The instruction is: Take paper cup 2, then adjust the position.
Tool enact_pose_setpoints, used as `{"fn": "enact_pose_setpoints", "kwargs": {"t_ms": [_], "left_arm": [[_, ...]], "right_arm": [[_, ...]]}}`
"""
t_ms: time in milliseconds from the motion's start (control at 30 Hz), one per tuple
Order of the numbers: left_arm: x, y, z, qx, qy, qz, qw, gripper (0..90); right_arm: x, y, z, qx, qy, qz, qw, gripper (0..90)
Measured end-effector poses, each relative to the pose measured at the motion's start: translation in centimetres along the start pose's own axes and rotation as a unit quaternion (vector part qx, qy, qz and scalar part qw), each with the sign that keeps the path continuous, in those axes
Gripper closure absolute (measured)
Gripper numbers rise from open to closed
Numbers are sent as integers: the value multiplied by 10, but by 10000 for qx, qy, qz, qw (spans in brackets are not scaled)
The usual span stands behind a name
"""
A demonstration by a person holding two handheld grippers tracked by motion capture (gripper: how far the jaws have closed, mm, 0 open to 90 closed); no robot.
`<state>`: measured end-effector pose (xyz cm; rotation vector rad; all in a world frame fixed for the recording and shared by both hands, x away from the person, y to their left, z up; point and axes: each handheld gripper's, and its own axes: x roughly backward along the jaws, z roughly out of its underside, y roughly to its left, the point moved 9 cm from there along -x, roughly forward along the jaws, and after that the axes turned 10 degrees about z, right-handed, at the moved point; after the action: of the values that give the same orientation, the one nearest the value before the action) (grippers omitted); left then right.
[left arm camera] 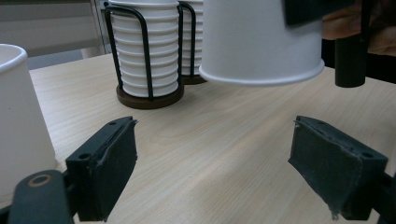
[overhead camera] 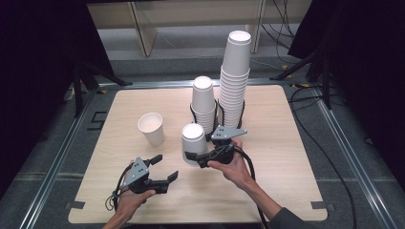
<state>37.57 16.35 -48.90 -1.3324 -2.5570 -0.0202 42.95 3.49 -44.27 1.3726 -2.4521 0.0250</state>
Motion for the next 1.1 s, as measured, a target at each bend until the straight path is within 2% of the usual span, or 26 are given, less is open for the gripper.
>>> {"fn": "enact_pose_setpoints", "kwargs": {"t_ms": [100, 167, 200, 333, 400, 467, 633, 667, 700, 767, 833, 900, 967, 1100], "left_arm": [[-2, -1, -1, 7, -117, 74, 9999, 140], [-1, -2, -1, 6, -95, 64, 9999, 140], [0, -2, -1, 3, -30, 34, 10000, 140], [1, -2, -1, 3, -29, 47, 10000, 140], [-1, -3, -2, 22, -133, 115, 9998, 140], [0, -3, -1, 3, -22, 80, 10000, 140], [0, -3, -1, 13, -27, 98, 9999, 140], [1, -3, -1, 9, -23, 98, 9999, 140], [0, -4, -2, 7, -55, 107, 9999, 140], [-1, -4, -3, 11, -148, 150, 9998, 140], [1, -4, -2, 18, -51, 103, 9999, 140], [2, -4, -3, 24, -65, 110, 9999, 139], [1, -5, -3, 21, -70, 136, 9999, 133], [1, -6, -4, 29, -91, 172, 9998, 135]], "right_arm": [[-4, 4, 1, 72, -10, -34, 10000, 163], [-6, 9, 1, 72, 7, -118, 9999, 163], [-7, 9, 2, 116, 28, -94, 9999, 163], [-8, 13, 1, 100, 14, -144, 9998, 163], [-9, 14, 1, 105, -13, -157, 9998, 163], [-10, 16, 2, 96, 5, -177, 9998, 163], [-11, 21, 2, 101, 10, -239, 9997, 163], [-12, 24, 2, 32, 10, -317, 9995, 163], [-13, 22, 2, 149, -13, -246, 9996, 163], [-13, 25, 2, 110, 28, -289, 9995, 163], [-14, 26, 2, 135, -9, -312, 9994, 163], [-15, 28, 3, 165, -5, -304, 9994, 163], [-15, 30, 4, 106, 102, -280, 9995, 163], [-17, 30, 2, 214, -34, -321, 9992, 163]]}}
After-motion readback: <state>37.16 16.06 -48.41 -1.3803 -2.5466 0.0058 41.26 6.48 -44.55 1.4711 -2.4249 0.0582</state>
